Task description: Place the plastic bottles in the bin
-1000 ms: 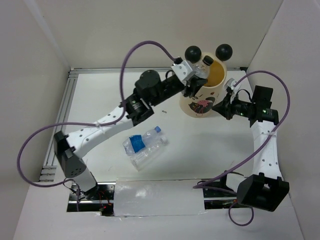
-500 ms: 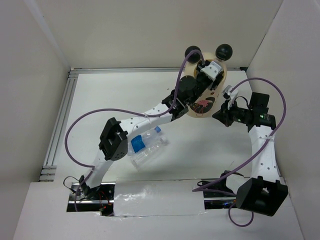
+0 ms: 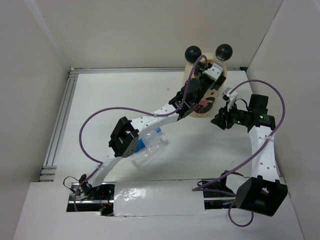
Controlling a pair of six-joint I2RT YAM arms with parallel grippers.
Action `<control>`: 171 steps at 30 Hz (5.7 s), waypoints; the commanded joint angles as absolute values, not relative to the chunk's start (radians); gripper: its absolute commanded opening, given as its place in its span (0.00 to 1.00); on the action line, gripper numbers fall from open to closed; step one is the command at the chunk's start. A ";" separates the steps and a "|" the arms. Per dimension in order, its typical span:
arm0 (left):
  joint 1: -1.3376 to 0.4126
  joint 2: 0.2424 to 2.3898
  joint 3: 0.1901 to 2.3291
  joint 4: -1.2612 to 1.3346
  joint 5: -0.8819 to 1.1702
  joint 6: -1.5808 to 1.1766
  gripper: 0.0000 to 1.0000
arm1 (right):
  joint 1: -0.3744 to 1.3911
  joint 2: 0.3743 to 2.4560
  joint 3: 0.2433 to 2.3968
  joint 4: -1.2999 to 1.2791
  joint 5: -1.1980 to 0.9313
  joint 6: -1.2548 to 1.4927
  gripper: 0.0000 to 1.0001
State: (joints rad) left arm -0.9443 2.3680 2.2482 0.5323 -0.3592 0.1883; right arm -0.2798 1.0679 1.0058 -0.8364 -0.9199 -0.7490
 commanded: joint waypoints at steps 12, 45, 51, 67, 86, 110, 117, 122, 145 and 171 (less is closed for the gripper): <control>-0.965 2.267 2.264 0.623 -0.359 0.216 1.00 | -0.287 1.048 0.991 -0.890 -0.980 -0.790 1.00; -0.831 0.594 0.839 -0.777 -0.721 -0.847 0.94 | 0.848 1.586 1.083 -0.448 -0.787 -1.278 0.91; -0.831 0.582 0.897 -0.974 -0.796 -0.966 0.95 | 0.994 1.735 1.123 -0.290 -0.609 -1.164 0.91; -0.831 0.630 0.831 -0.700 -0.657 -0.724 0.99 | 0.999 1.662 1.242 -0.727 -0.780 -1.282 0.31; -0.603 1.044 0.787 -0.292 0.115 -0.046 0.99 | 0.206 1.344 1.542 -0.235 -1.304 -0.666 0.31; -0.594 1.365 0.738 -0.203 0.092 0.041 0.83 | -0.126 1.691 1.848 -0.724 -1.588 -1.253 1.00; -0.641 1.466 0.856 -0.163 0.123 0.086 0.88 | -0.187 1.487 1.658 -0.749 -1.618 -1.226 1.00; -0.641 1.629 0.969 -0.192 0.175 0.095 1.00 | -0.198 1.437 1.574 -0.791 -1.608 -1.226 1.00; -0.710 1.502 1.304 -0.196 0.330 0.054 0.02 | -0.235 1.258 1.466 -0.617 -1.131 -0.771 1.00; -0.900 2.183 2.140 0.695 -0.196 0.192 0.02 | -0.417 1.138 1.325 -0.495 -1.042 -0.400 0.26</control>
State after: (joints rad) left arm -0.8944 2.1807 2.0624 0.4847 -0.0608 0.1471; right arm -0.4103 1.1656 1.3514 -0.5152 -1.0496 -0.4152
